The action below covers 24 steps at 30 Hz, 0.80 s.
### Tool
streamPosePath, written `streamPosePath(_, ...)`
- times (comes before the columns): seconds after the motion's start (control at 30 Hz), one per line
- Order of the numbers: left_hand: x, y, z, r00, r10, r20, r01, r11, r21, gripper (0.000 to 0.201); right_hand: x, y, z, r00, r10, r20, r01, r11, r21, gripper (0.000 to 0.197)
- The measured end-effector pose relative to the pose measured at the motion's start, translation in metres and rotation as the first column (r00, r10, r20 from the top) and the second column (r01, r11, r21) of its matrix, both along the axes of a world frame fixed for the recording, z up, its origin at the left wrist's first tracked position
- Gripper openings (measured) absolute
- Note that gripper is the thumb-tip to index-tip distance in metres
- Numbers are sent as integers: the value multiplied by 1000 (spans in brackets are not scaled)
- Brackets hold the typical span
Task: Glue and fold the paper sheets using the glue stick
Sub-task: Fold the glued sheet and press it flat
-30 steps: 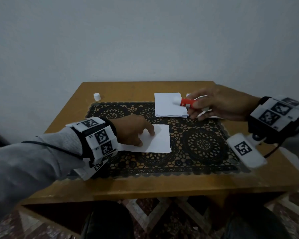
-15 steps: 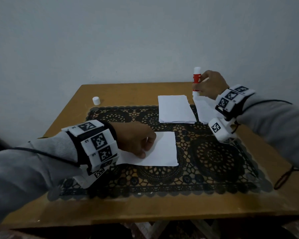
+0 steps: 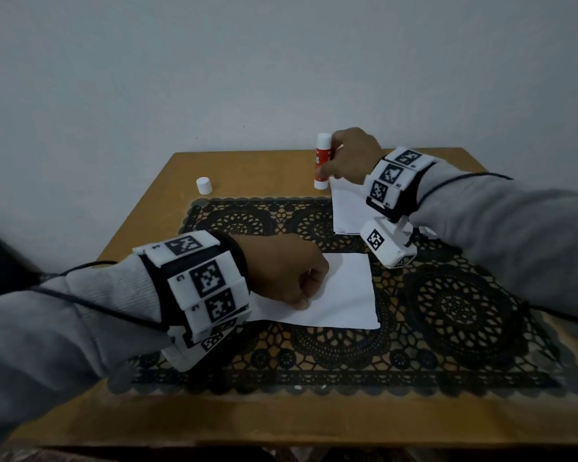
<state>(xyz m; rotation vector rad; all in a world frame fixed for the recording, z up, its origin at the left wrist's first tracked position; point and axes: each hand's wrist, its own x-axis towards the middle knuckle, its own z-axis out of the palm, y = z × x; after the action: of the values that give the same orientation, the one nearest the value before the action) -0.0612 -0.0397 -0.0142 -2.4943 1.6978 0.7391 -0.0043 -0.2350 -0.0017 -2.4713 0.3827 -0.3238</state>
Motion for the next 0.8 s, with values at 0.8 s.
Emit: streamPosePath(0.8, -2, 4, -5, 999, -30, 31, 31, 998, -50, 27, 11, 3, -7, 994, -31, -104, 23, 996, -84, 53)
